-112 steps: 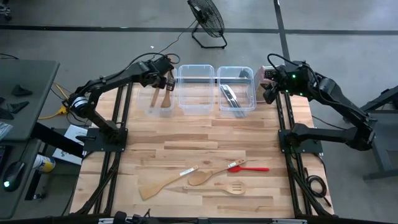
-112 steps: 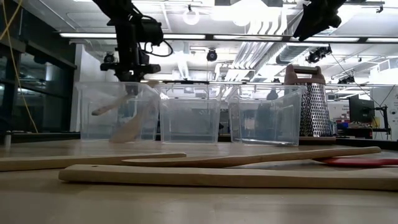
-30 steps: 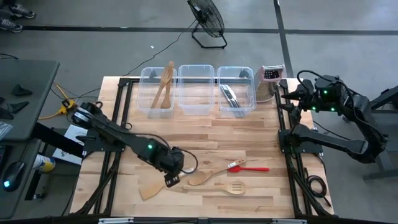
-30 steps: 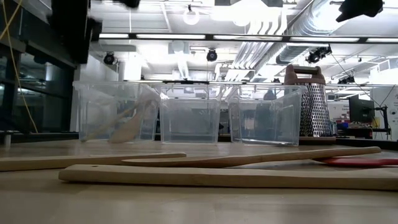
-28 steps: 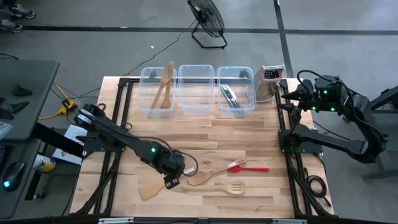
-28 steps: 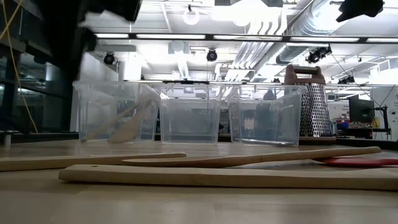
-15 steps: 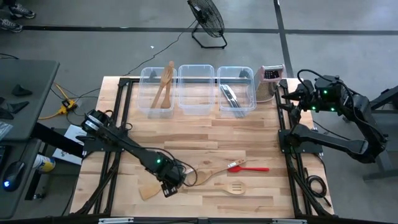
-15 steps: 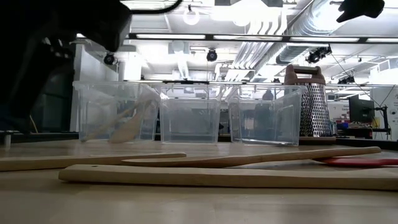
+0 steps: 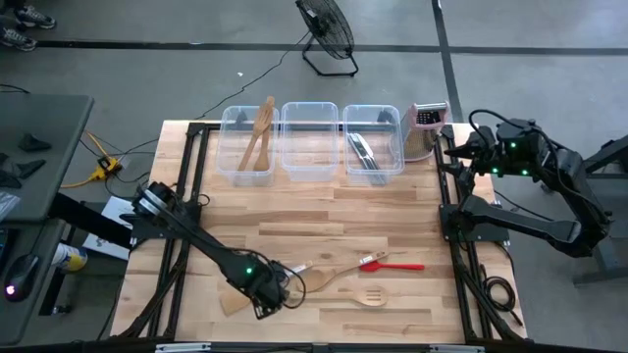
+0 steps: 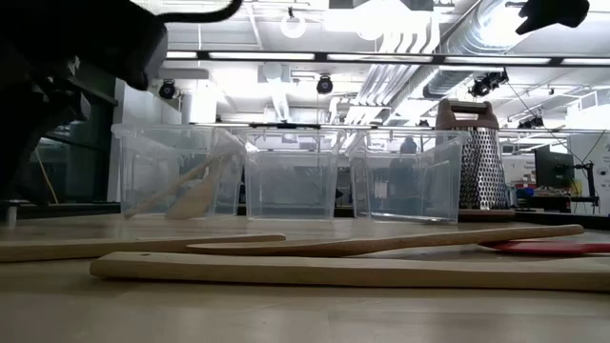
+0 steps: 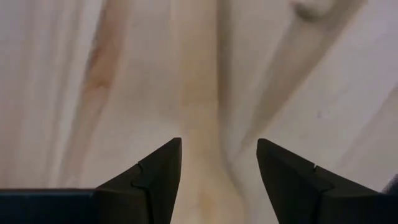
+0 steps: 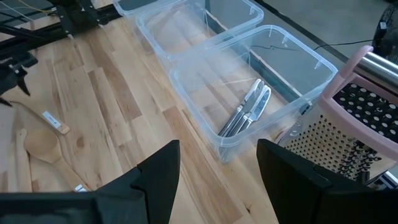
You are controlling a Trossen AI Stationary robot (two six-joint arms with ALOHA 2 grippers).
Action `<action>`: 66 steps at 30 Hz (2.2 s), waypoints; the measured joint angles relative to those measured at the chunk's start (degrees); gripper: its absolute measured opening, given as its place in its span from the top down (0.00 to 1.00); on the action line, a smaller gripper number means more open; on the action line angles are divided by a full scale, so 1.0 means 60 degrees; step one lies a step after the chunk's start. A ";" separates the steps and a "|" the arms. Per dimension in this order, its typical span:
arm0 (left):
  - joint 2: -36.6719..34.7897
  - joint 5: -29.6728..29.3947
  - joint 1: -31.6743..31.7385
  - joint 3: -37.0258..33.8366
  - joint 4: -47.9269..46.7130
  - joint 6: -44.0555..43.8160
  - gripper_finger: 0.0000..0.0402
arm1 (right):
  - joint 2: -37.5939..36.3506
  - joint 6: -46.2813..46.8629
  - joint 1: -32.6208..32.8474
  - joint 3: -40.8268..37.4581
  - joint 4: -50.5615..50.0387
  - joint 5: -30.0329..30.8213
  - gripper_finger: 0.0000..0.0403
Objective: Pick & Place Kitchen Items
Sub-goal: Put the wooden spatula into the middle transparent bin
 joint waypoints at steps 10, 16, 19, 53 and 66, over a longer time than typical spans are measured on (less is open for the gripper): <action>0.0551 -0.0431 -0.0062 -0.0003 0.0005 -0.0252 0.49 | 0.0002 -0.0213 0.0001 0.0000 -0.0069 -0.0008 0.49; 0.0907 -0.0429 -0.0051 0.0016 0.0178 -0.0313 0.50 | 0.0001 -0.0243 0.0001 -0.0004 -0.0129 -0.0005 0.49; 0.0973 -0.0337 -0.0055 0.0002 0.0275 -0.0337 0.50 | 0.0002 -0.0249 0.0001 -0.0004 -0.0142 -0.0008 0.49; 0.1130 -0.0129 -0.0053 -0.0009 0.0578 -0.0515 0.77 | 0.0002 -0.0957 0.0001 -0.0004 -0.0226 -0.0388 0.49; 0.0487 -0.0120 -0.0055 -0.0069 0.0177 -0.1153 0.77 | 0.0002 -0.1075 0.0001 -0.0004 -0.0226 -0.0515 0.49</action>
